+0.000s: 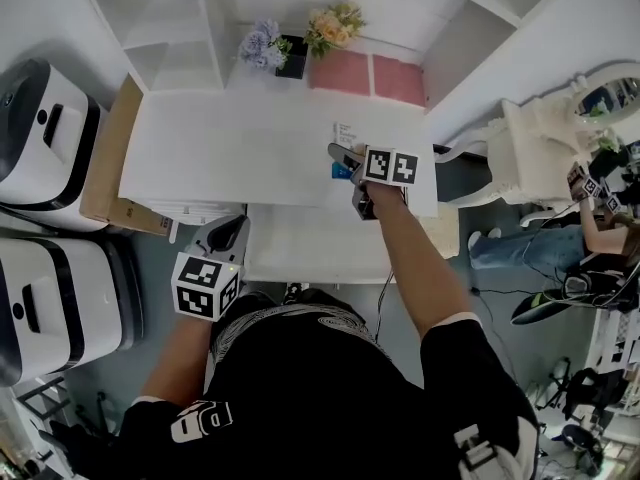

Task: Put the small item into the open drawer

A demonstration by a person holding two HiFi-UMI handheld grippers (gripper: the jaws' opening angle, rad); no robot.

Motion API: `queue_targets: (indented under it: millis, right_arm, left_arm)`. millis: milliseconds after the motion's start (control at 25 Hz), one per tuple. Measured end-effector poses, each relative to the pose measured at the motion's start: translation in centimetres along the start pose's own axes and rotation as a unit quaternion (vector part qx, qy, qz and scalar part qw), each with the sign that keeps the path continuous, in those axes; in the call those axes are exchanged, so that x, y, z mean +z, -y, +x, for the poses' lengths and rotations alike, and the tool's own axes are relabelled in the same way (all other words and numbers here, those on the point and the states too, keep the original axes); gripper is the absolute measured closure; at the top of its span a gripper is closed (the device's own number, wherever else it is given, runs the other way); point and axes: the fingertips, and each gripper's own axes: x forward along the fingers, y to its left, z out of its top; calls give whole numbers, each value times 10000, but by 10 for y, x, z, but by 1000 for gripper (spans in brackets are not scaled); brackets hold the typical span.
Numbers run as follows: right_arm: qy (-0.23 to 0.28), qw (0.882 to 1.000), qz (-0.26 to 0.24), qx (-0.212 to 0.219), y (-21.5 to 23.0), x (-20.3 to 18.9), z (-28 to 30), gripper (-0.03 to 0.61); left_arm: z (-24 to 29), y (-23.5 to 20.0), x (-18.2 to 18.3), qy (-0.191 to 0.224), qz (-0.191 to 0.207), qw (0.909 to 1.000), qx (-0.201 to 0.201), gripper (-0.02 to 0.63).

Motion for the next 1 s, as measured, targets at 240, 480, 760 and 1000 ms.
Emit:
queue_targets:
  millis: [240,480,760,1000]
  right_arm:
    - [400,9986,345,70,-31,-16,-46,143]
    - [917,9921,802,310,-64,-38,-91,143]
    - [1017,9890,1024,311,-85,-79,-115,143]
    - [976,9902,990,163,-99,-111,-133,143]
  left_arm:
    - [-17,3,-5,51,33,9996,-274,600]
    - [-31,4,-20,-5,47,9989,-471,600]
    - [-35,13,-38,-118,578,9962,-633,600]
    - [-41,29,-55,-149,514,9939,-964,600]
